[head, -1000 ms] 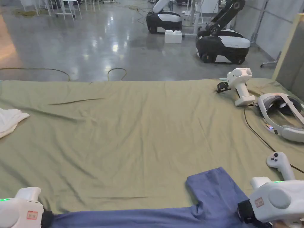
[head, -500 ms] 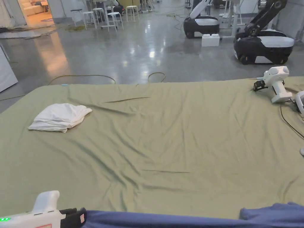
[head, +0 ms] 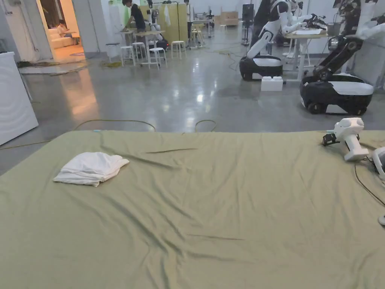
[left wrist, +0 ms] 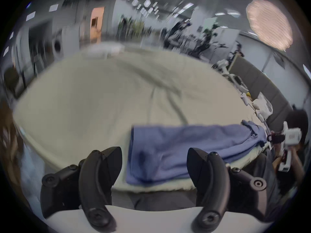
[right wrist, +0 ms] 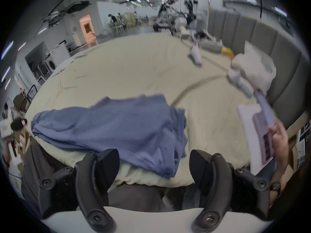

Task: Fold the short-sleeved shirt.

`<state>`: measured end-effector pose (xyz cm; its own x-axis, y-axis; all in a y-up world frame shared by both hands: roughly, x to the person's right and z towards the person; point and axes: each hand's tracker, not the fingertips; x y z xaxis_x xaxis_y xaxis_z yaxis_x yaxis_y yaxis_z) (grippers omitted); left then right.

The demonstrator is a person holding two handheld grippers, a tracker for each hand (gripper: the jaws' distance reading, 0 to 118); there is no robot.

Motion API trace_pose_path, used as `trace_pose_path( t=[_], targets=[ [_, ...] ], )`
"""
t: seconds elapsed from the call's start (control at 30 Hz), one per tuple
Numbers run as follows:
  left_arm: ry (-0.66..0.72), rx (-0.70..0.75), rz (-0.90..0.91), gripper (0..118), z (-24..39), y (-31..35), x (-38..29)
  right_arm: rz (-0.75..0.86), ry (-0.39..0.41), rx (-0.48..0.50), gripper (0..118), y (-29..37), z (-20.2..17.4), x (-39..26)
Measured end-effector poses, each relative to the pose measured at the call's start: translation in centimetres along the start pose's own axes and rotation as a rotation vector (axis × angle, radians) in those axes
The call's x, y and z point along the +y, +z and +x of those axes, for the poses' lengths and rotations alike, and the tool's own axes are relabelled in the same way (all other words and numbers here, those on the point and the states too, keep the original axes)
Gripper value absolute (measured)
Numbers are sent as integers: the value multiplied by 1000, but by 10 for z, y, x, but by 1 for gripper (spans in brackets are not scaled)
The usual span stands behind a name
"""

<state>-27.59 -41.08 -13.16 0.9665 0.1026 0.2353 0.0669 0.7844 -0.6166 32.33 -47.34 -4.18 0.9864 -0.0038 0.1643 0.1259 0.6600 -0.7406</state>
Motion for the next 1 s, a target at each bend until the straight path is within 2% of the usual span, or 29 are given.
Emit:
trace_pose_path(
  t=[0.07,0.13,0.2,0.3,0.37,0.43,0.47,0.53,0.57,0.6,0.63,0.7,0.73,0.9,1.0],
  targets=[
    [-30,15,163,86,20,48,19,157,3,21,90,40,-14,12],
    [42,12,294,86,42,103,35,315,-42,80,90,88,-31,21],
    [47,-8,445,86,64,149,39,447,-62,118,90,127,-45,28],
    [-49,106,631,86,105,193,39,608,-12,77,90,170,-69,35],
    [-94,217,680,85,130,209,47,707,9,30,89,187,-81,40],
    [-121,195,733,84,136,221,51,776,40,43,83,202,-91,44],
    [-130,177,754,83,139,226,52,797,53,53,76,207,-93,46],
    [-156,155,757,69,145,234,56,845,71,70,44,216,-101,48],
    [-168,165,762,51,145,235,56,848,68,75,18,219,-104,49],
    [-186,146,763,13,146,238,55,850,69,84,0,221,-105,50],
    [-188,132,766,0,147,239,53,860,60,81,0,222,-108,50],
    [-172,148,793,0,150,238,47,863,62,115,0,227,-111,50],
    [-176,91,765,0,146,239,51,861,63,104,0,228,-113,51],
    [-163,83,735,0,137,234,54,880,67,102,0,231,-117,55],
    [-90,13,713,0,120,226,61,869,56,108,0,227,-119,56]
  ],
)
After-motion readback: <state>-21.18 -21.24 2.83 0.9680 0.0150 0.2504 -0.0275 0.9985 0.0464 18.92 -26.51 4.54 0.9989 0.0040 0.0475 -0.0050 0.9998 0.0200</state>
